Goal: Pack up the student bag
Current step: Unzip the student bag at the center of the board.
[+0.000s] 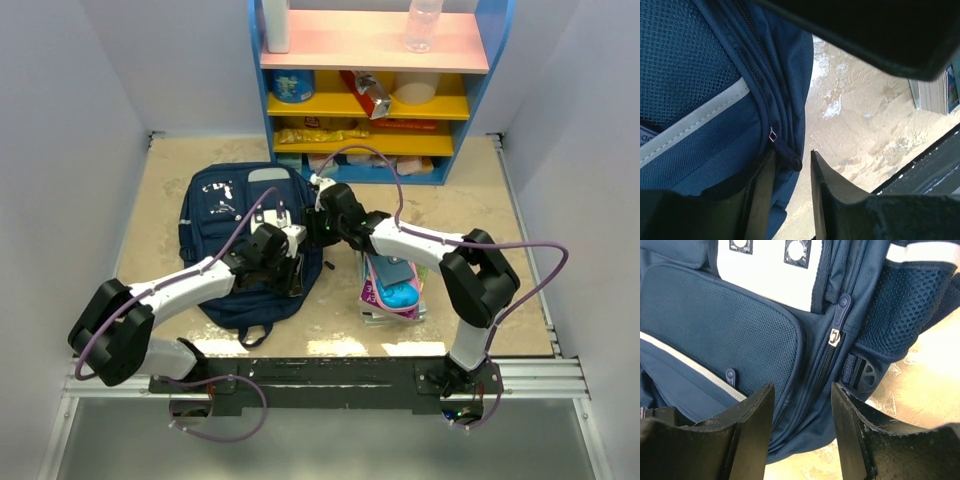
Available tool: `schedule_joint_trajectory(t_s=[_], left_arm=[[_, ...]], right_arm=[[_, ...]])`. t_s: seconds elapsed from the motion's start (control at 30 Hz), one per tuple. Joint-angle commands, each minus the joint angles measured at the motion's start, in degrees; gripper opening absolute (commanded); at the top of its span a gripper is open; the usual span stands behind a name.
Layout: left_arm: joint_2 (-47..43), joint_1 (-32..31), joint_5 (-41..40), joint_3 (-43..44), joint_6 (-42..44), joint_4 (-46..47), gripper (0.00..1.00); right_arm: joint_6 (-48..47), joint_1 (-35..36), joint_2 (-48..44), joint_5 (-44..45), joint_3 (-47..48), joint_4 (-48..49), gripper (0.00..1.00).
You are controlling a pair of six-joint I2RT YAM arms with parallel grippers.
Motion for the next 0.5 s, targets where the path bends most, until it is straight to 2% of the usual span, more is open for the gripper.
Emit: schedule_joint_trajectory(t_s=[0.0,0.03,0.17,0.27,0.47], left_arm=[[0.82,-0.17,-1.56,-1.72,-0.03,3.36,0.37],[0.91,-0.09,-1.73,-1.81,-0.03,3.45,0.34],[0.56,-0.08,-2.17,-1.72,0.14,2.93,0.10],[0.03,-0.17,-2.35,-1.37,0.32,2.22,0.00],[-1.46,-0.08,-2.26,3.10,2.95,-1.90,0.00]], right_arm=[[0.28,0.50,-1.86,-2.26,-0.41,2.31,0.52],[0.20,0.50,-1.86,-2.35,-0.41,2.23,0.52],[0.55,0.59,-1.51,-3.05,-0.68,2.58,0.51],[0.90,0.59,-0.98,-3.67,-0.50,2.84,0.49],[2.04,1.73,0.60,-4.98,0.03,3.54,0.46]])
